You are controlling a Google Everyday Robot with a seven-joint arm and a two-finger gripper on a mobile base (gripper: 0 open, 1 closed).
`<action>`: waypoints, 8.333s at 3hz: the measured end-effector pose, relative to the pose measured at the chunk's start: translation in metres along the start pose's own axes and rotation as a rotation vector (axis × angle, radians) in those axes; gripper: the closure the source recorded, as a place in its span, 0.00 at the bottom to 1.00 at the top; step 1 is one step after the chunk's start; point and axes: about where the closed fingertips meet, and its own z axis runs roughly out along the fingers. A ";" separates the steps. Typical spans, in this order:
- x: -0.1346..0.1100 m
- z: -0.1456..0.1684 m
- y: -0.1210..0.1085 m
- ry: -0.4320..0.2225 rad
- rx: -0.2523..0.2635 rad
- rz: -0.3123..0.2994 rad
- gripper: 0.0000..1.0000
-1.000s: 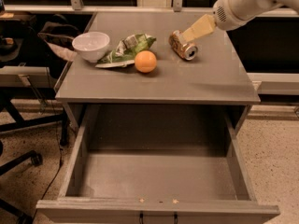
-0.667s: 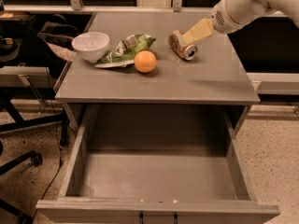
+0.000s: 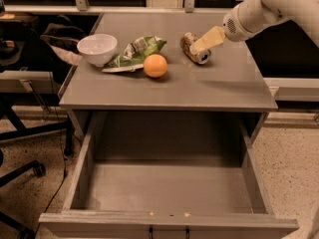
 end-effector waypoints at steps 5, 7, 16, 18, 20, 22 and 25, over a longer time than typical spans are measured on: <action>-0.037 0.051 0.005 -0.010 -0.009 -0.018 0.00; -0.018 0.090 0.000 0.089 -0.018 0.037 0.00; 0.029 -0.069 0.028 -0.145 -0.352 -0.342 1.00; 0.043 -0.077 0.046 -0.149 -0.371 -0.340 1.00; 0.093 -0.124 0.085 -0.201 -0.291 -0.238 1.00; 0.146 -0.123 0.113 -0.147 -0.247 -0.164 1.00; 0.188 -0.106 0.135 -0.095 -0.219 -0.127 1.00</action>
Offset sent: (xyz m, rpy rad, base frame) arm 0.0267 0.0194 0.0036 0.0143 -0.0445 0.0322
